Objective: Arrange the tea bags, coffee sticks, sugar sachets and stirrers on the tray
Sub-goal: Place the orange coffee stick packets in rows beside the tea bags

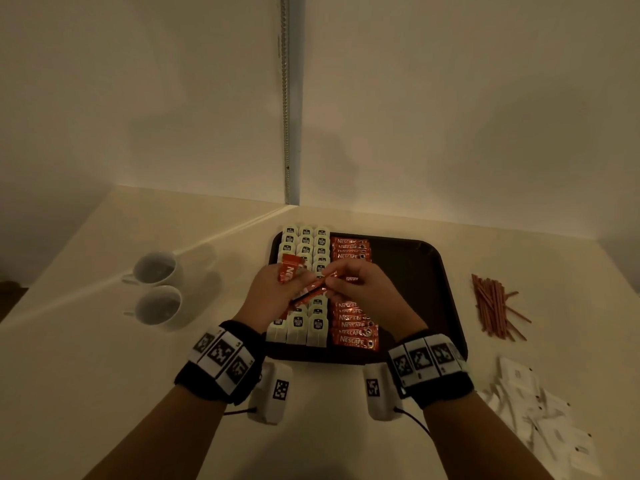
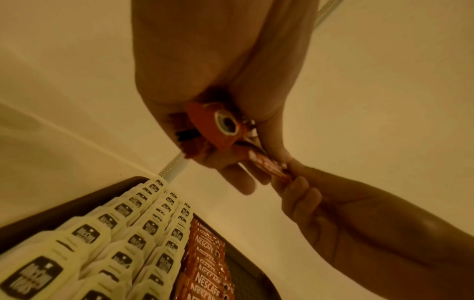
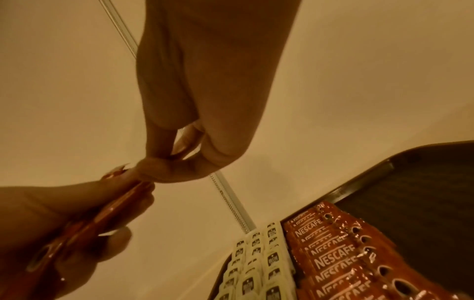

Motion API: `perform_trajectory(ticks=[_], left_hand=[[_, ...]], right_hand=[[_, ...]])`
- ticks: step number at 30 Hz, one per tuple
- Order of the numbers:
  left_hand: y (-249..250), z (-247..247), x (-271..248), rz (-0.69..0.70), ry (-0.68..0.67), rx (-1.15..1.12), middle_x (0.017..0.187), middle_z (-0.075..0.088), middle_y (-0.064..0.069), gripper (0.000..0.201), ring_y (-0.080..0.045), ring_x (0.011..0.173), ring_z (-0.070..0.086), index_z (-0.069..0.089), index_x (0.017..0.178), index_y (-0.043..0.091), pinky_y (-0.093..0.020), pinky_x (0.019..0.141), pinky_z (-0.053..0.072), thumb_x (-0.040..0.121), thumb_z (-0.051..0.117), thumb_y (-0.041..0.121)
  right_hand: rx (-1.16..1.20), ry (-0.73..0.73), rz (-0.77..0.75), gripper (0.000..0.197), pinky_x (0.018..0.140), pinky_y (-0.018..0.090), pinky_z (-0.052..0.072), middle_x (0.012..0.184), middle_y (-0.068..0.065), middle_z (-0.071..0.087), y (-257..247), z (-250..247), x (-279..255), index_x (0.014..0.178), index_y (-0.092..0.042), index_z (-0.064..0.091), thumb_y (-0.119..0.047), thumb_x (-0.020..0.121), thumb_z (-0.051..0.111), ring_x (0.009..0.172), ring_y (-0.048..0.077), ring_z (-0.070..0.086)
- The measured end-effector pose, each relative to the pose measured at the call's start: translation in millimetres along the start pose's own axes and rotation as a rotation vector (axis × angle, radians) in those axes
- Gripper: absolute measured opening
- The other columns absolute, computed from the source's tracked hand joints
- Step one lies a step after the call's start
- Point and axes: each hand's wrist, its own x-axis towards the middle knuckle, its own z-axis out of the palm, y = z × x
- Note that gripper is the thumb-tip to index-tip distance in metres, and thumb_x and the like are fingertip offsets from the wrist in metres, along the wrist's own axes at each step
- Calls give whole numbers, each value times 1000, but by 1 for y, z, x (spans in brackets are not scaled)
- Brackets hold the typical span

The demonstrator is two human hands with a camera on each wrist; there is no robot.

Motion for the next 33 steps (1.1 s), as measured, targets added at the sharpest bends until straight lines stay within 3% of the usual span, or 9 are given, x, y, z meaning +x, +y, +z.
perform_trajectory(ticks=[3, 7, 10, 13, 18, 21, 24, 29, 33], left_hand=[[-5, -9, 2, -102, 100, -113, 86, 74, -5, 21, -17, 66, 69, 70, 92, 11, -27, 61, 52, 92, 60, 29], [-6, -16, -1, -200, -44, -290, 85, 74, -4, 16, -16, 70, 68, 69, 97, 12, -23, 65, 48, 85, 67, 23], [-5, -17, -2, -175, -45, -301, 74, 72, -1, 17, -12, 65, 63, 71, 94, 12, -21, 62, 48, 78, 73, 6], [-4, -15, -4, -152, -34, -232, 77, 73, -1, 17, -11, 64, 66, 71, 93, 14, -16, 60, 53, 77, 75, 8], [-3, -10, -4, -106, 22, -175, 71, 72, 1, 14, -7, 58, 65, 72, 90, 11, -15, 55, 49, 77, 77, 10], [-3, -7, -5, -61, 31, -162, 72, 73, -2, 12, -12, 59, 66, 74, 86, 11, -20, 60, 50, 75, 78, 13], [1, -4, -5, -25, 52, -156, 67, 71, 1, 11, -10, 55, 65, 73, 87, 9, -16, 57, 48, 77, 77, 11], [7, -6, -8, 41, -29, -139, 70, 72, 6, 18, -7, 57, 66, 72, 97, 9, -13, 55, 48, 79, 74, 8], [8, -9, -11, 61, -47, -148, 74, 74, 4, 18, -11, 61, 68, 73, 95, 13, -15, 60, 51, 79, 74, 6]], right_hand=[[-57, 14, -53, 11, 86, 30, 53, 99, 1, 66, 4, -5, -2, 90, -19, 67, -11, 83, 66, 96, 14, 64], [-54, 49, -98, 10, 81, 20, 52, 103, -1, 64, 9, -2, -4, 86, -12, 68, -5, 79, 68, 94, 9, 63], [-83, 96, -110, 12, 84, 25, 53, 104, -5, 64, 17, 0, -4, 84, -16, 69, -6, 79, 68, 98, 10, 62], [-29, 125, -99, 13, 88, 31, 53, 104, -3, 65, 23, 1, -4, 86, -16, 69, -4, 80, 67, 101, 13, 62], [-42, 103, -112, 29, 82, 22, 53, 107, -5, 64, 20, 7, -2, 106, -20, 65, -7, 81, 68, 101, 8, 62], [-68, 109, -137, 28, 87, 25, 53, 107, -2, 68, 18, 11, 0, 107, -17, 68, -9, 80, 70, 102, 10, 64], [-47, 109, -163, 35, 89, 27, 53, 110, 3, 67, 14, 13, 0, 112, -18, 66, -9, 78, 71, 104, 13, 63], [-86, 126, -183, 26, 84, 38, 56, 98, 5, 70, 9, 10, -1, 104, -19, 70, -11, 79, 71, 92, 21, 66], [-83, 146, -155, 25, 84, 45, 55, 98, 6, 70, 10, 6, -3, 101, -28, 70, -21, 77, 72, 91, 28, 66]])
